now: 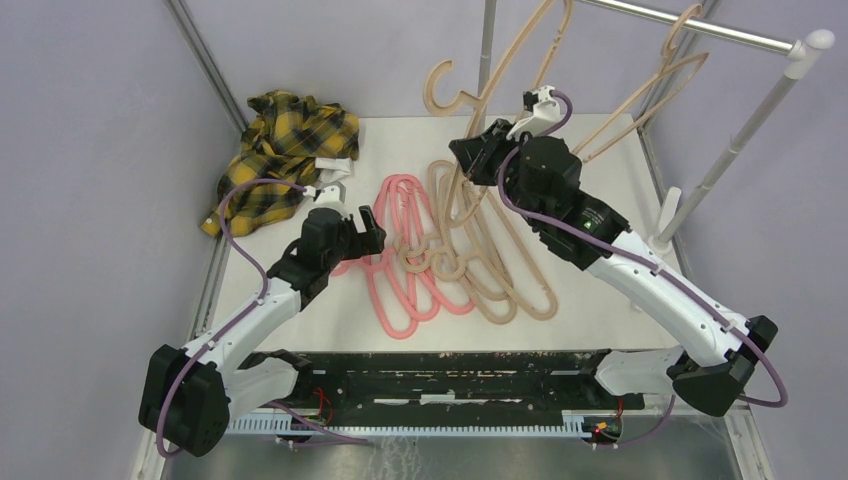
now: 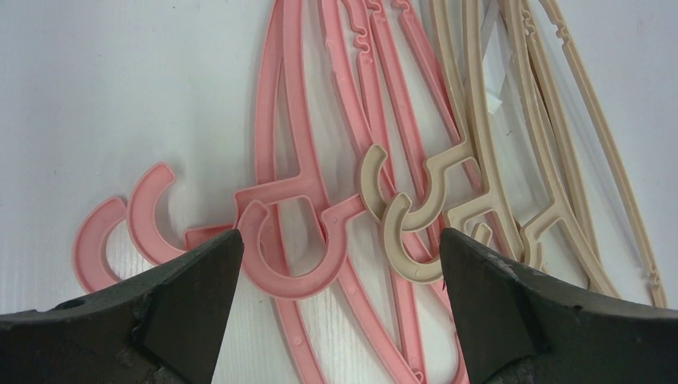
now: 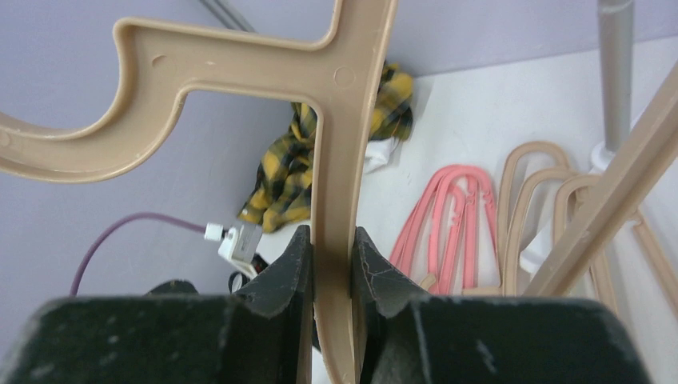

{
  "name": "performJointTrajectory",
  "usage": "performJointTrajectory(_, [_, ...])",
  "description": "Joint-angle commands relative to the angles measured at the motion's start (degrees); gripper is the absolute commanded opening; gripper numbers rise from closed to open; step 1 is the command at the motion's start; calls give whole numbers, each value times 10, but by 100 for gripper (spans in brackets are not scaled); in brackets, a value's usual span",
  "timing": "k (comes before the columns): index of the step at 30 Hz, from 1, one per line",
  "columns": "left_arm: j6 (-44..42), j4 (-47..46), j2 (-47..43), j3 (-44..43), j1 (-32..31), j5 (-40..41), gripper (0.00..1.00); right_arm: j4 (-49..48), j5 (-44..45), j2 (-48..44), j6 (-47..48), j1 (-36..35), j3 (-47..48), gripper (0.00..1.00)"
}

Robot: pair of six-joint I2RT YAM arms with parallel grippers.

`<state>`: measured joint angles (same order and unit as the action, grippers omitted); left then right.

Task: Organize the hangers

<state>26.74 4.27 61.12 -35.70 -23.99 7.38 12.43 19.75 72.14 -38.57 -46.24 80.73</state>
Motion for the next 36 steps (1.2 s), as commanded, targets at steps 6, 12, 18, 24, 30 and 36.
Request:
performJointTrajectory(6, [15, -4, -23, -5, 0, 5, 99, -14, 18, 36, -49, 74, 51, 4])
performJointTrajectory(12, [15, -6, -24, 0, 0, 8, 99, -34, -49, 47, -95, 83, 20, 4])
performJointTrajectory(18, [15, -3, -21, -2, -1, 7, 99, -44, -50, 38, -107, 83, -4, 4])
performJointTrajectory(24, [16, -1, -23, -1, 0, 9, 99, -41, -40, 46, -102, 129, 27, 4])
performJointTrajectory(30, [14, 4, -34, 2, 0, 17, 99, -54, -116, 93, -157, 227, 94, 4])
performJointTrajectory(36, [10, 7, -44, 1, 0, 23, 99, -66, -150, 128, -175, 266, 143, 4])
